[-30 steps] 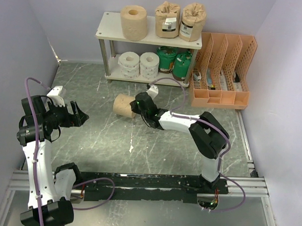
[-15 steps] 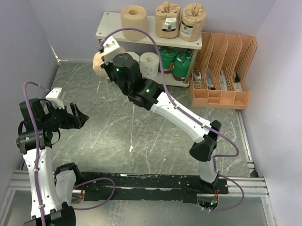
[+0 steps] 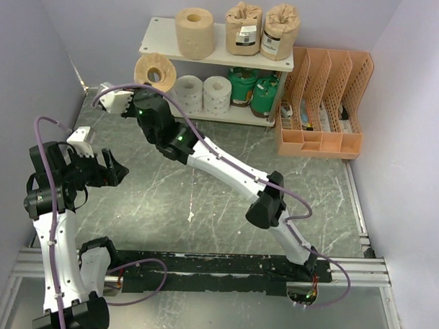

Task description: Place and organize the paper towels onto the shelf

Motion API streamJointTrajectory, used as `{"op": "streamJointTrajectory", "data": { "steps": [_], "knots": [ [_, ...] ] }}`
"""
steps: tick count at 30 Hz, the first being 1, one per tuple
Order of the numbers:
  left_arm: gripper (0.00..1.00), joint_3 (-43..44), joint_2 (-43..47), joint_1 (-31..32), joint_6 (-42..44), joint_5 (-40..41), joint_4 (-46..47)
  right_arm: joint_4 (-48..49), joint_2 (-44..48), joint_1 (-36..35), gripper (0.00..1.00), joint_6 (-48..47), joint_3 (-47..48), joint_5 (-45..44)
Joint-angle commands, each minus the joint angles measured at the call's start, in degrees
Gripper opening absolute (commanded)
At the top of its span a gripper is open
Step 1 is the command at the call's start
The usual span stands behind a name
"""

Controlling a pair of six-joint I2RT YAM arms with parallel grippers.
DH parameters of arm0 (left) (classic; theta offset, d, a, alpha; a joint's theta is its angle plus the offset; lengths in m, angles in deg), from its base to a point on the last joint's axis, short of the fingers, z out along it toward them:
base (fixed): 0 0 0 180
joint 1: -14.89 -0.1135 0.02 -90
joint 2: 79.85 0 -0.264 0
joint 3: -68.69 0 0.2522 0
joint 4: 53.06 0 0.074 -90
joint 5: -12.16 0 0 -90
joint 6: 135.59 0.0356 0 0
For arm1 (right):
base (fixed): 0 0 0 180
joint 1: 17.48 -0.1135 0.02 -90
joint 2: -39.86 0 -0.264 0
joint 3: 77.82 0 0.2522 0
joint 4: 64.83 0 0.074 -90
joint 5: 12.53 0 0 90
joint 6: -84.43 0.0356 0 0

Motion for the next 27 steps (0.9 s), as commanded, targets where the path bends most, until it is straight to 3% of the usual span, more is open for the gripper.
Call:
{"op": "streamJointTrajectory", "data": {
  "steps": [1,27],
  "knots": [
    [0.95,-0.08,0.77,-1.06,-0.14,-0.05,0.47,18.87,-0.20,2.77,0.00,-12.02,3.37,-0.93],
    [0.95,-0.09,-1.09,-1.87,0.04,-0.47,0.39,26.66,-5.94,14.95,0.00,11.67,10.02,17.62]
  ]
}}
